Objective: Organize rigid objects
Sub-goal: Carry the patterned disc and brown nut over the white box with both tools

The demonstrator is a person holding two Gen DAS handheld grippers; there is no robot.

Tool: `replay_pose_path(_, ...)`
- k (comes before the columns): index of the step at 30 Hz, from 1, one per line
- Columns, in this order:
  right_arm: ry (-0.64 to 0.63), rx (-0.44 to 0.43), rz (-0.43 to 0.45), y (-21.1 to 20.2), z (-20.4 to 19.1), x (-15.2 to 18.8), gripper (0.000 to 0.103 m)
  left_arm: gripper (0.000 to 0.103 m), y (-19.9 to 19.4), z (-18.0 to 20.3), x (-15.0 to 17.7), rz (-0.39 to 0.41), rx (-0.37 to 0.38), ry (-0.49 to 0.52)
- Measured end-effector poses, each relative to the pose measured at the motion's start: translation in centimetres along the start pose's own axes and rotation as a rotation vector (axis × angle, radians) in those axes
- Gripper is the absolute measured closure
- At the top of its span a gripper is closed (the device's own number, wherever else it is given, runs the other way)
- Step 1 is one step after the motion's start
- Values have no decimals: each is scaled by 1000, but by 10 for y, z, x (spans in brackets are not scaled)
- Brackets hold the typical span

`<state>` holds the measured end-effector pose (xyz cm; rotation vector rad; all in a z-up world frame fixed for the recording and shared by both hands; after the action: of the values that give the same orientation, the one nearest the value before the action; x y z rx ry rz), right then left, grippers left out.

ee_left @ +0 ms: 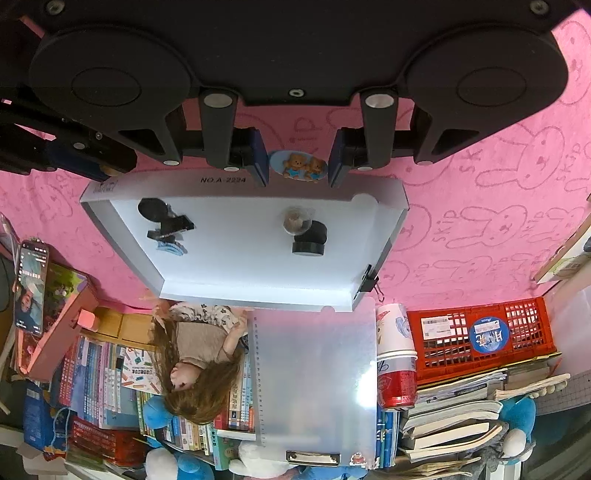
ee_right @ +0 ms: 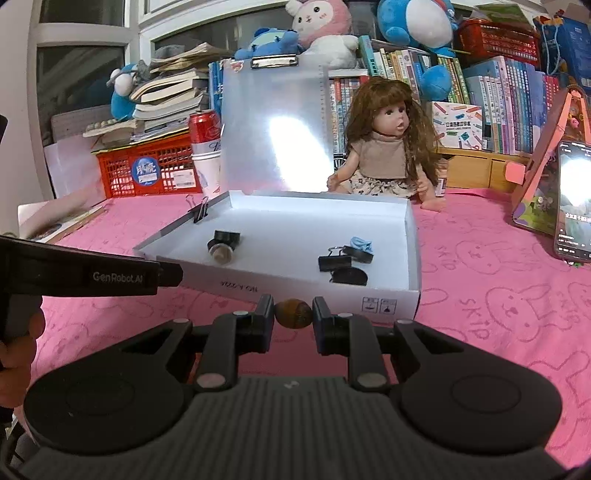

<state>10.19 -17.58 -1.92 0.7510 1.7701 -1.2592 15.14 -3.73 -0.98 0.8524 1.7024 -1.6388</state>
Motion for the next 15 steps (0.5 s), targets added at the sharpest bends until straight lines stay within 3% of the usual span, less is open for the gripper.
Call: replay_pose_path(15, 37, 6, 23, 13, 15, -30, 76, 70, 17, 7, -27, 7, -10, -4)
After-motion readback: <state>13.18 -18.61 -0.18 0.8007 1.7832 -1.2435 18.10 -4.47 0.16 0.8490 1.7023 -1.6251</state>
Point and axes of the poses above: each gripper's, at about its wrist camera, not at the fingertips, and y roughly the way its jaws point, z to its right, x to its underside, the point moved 7 cm from there along y, roughly the way its jaws point, and after that the axes turned 6 degrees about -x, right-handed, at the moved point
